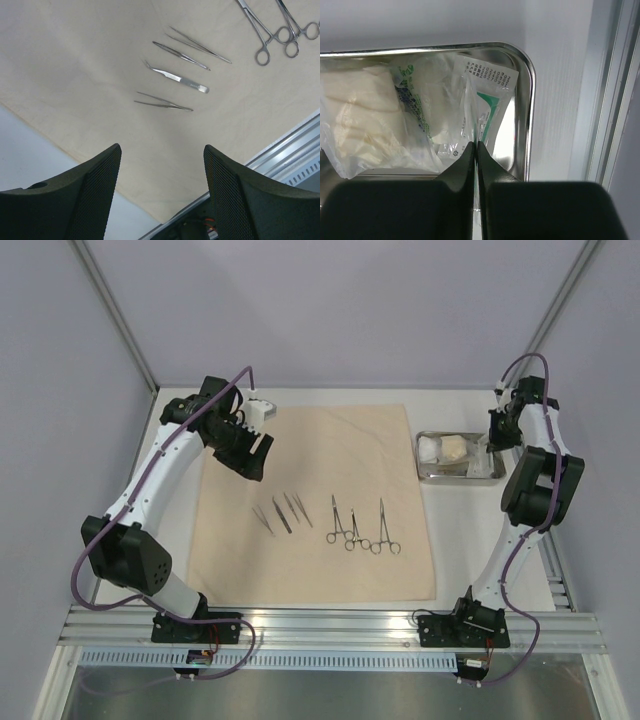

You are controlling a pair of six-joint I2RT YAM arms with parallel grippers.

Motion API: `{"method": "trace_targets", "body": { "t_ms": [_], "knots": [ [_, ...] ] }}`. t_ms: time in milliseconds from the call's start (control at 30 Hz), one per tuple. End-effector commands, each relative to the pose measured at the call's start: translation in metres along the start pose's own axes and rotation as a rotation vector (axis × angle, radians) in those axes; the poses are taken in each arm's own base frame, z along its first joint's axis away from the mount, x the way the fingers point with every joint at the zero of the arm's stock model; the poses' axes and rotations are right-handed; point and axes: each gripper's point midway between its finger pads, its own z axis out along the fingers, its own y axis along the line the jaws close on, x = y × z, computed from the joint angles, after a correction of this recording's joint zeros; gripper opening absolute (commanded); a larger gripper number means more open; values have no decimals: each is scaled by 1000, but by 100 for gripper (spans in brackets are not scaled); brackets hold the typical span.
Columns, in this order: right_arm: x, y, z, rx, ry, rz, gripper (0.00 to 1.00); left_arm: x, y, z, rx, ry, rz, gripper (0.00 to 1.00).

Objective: Prepare the surgical pack

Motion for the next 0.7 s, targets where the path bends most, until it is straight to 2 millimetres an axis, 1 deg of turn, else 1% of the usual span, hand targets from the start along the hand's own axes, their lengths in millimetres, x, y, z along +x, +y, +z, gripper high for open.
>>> {"method": "trace_targets", "body": {
  "t_ms": [0,67,133,200,233,267,300,333,367,400,433,500,533,567,633,667],
  "knots": [
    [-9,-2,11,-50,-51,-31,0,-5,1,-7,-11,-31,12,76],
    [-4,-4,16,-39,-26,-25,1,-5,1,-7,-11,-31,14,76],
    [-3,-8,14,-20,-24,-23,5,-5,1,-8,-11,-32,16,76],
    [-5,-11,10,5,-40,-25,14,-5,1,-8,-11,-32,16,76],
    [-10,-12,2,18,-60,-28,22,-6,1,-9,-12,-35,15,76],
    [-12,-15,-2,37,-70,-29,27,-5,0,-8,-8,-33,16,76],
    [-18,-16,-11,50,-92,-30,32,-5,0,-9,-9,-35,15,76],
    [-20,-17,-16,60,-104,-29,40,-5,0,-9,-9,-35,18,76],
    [-25,-19,-22,73,-121,-29,43,-6,0,-9,-8,-38,19,76],
    [-28,-19,-28,79,-137,-23,45,-6,0,-10,-8,-38,19,76],
    [-35,-18,-39,93,-167,-25,47,-6,-1,-10,-7,-40,19,76],
    [-39,-23,-51,134,-189,-15,49,-6,-2,-12,-7,-44,21,76],
    [-45,-22,-63,152,-219,3,49,-6,-2,-12,-6,-45,21,76],
    [-47,-25,-68,178,-232,15,49,-5,-2,-14,-8,-47,22,76],
    [-43,-17,-77,175,-250,67,49,-6,-2,-16,-13,-56,31,76],
    [-38,-20,-80,213,-246,91,49,-5,-2,-16,-14,-55,32,76]
  ]
}}
